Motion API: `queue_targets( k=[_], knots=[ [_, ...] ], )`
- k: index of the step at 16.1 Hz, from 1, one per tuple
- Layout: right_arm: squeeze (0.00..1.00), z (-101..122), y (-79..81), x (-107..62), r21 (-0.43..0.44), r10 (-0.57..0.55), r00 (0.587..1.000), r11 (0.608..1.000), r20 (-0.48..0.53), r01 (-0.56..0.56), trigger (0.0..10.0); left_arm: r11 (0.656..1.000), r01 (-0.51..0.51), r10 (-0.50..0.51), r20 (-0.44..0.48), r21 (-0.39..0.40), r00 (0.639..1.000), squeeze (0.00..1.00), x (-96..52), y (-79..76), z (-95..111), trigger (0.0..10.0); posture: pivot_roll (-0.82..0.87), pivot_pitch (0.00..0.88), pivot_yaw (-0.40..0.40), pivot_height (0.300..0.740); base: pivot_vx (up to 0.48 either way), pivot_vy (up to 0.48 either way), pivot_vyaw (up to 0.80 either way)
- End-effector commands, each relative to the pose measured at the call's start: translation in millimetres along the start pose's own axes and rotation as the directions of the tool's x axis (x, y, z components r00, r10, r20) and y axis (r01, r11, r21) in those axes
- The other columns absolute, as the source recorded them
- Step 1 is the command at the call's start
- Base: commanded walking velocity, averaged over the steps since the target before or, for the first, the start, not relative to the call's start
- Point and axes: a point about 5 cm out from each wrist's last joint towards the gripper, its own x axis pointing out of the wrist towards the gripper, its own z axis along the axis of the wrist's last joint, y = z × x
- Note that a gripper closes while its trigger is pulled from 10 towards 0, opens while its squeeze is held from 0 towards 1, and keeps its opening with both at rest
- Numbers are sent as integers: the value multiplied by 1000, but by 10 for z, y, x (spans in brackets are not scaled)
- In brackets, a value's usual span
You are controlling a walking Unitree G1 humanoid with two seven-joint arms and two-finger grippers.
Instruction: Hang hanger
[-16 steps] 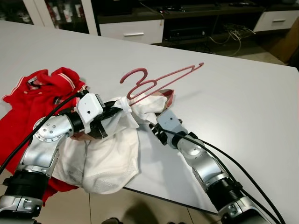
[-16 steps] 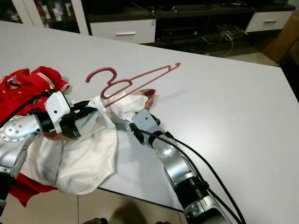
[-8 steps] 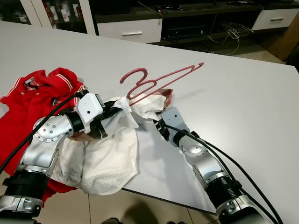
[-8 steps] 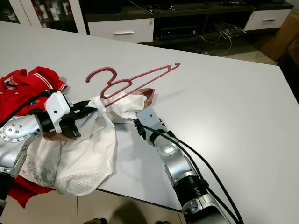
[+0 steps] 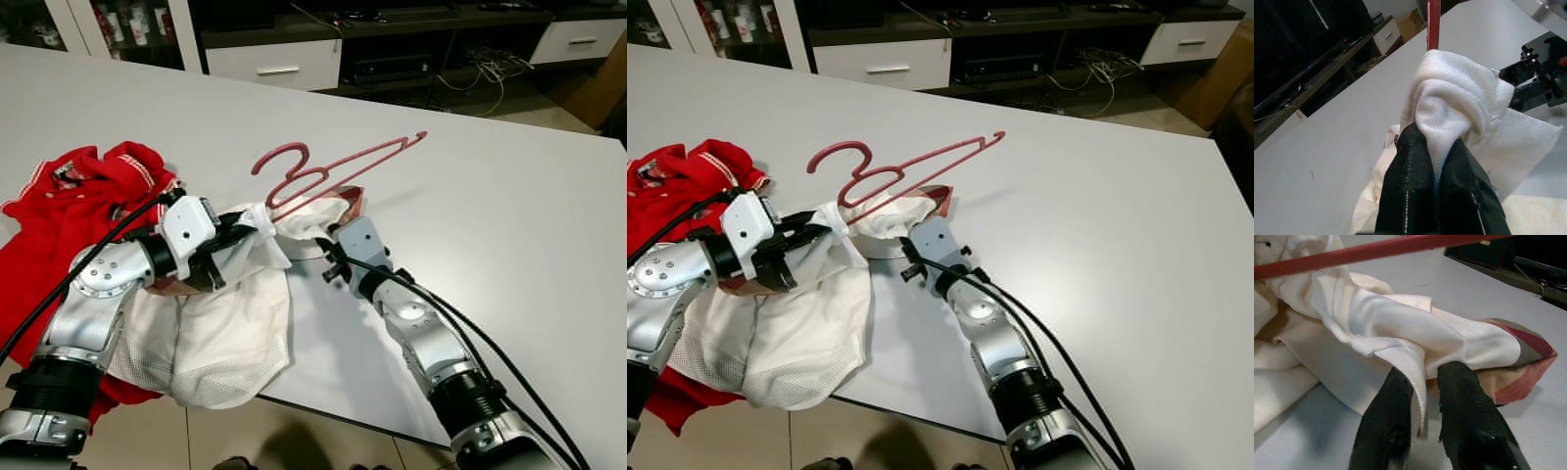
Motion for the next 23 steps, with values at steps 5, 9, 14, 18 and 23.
queue_targets(
  k=[5, 9, 14, 18, 23],
  knots=[
    [0, -65, -23, -45, 23, 0, 1000, 1000, -10, 0, 0, 1000, -6, 6, 1, 23, 1000, 0, 14, 48, 30, 0, 74, 115, -1, 740, 0, 0, 0],
    [0, -65, -23, -45, 23, 0, 1000, 1000, -10, 0, 0, 1000, -6, 6, 1, 23, 1000, 0, 14, 48, 30, 0, 74, 115, -1, 740, 0, 0, 0],
    [0, -65, -23, -45, 23, 0, 1000, 1000, -10, 0, 0, 1000, -6, 6, 1, 23, 1000, 0, 14, 48, 30, 0, 74, 115, -1, 740, 0, 0, 0],
    [0, -65, -23, -45, 23, 0, 1000, 1000, -10, 0, 0, 1000, -6, 6, 1, 23, 1000, 0, 14, 48, 30, 0, 74, 115, -1, 740, 0, 0, 0],
    [0, 60, -623, -208, 140, -343, 938, 933, 57, 333, 0, 994, -74, 82, 102, -82, 991, 0, -36, 101, 101, 0, 73, 94, -13, 740, 0, 0, 0]
  ],
)
